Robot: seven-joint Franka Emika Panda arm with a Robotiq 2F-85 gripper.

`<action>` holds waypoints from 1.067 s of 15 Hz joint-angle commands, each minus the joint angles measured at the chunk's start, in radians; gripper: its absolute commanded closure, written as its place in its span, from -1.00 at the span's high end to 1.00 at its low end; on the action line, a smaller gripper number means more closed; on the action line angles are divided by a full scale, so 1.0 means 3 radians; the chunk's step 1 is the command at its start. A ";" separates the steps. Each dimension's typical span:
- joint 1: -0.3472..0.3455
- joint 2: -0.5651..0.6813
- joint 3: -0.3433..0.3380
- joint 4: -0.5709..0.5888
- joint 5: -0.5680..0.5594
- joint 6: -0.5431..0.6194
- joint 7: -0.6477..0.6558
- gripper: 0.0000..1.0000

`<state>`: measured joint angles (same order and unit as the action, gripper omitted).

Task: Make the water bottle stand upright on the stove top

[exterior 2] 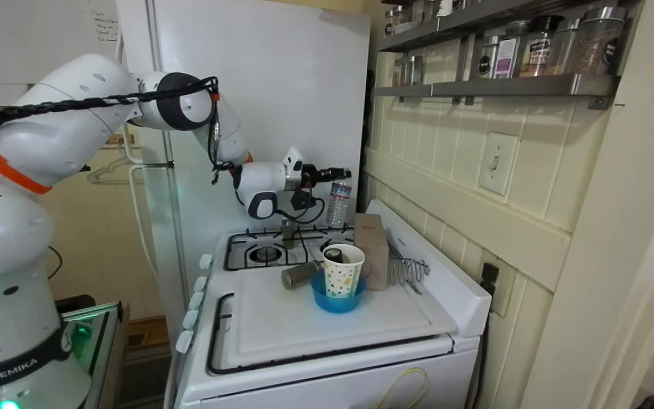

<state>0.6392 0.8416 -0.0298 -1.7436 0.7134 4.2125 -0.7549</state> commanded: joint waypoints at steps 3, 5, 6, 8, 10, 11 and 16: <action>-0.0160 0.0167 0.0144 0.0117 -0.0067 0.0103 0.0127 -0.74; -0.0193 0.0243 0.0171 0.0186 -0.0089 0.0096 0.0202 -0.74; -0.0206 0.0281 0.0181 0.0224 -0.0115 0.0085 0.0240 -0.74; -0.0213 0.0360 0.0187 0.0324 -0.0177 0.0077 0.0306 -0.74; -0.0218 0.0425 0.0194 0.0428 -0.0238 0.0065 0.0356 -0.74; -0.0223 0.0451 0.0195 0.0467 -0.0253 0.0059 0.0358 -0.74; -0.0254 0.0543 0.0220 0.0566 -0.0289 0.0021 0.0370 -0.74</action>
<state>0.5761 0.9694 0.0216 -1.6205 0.6499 4.2126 -0.6620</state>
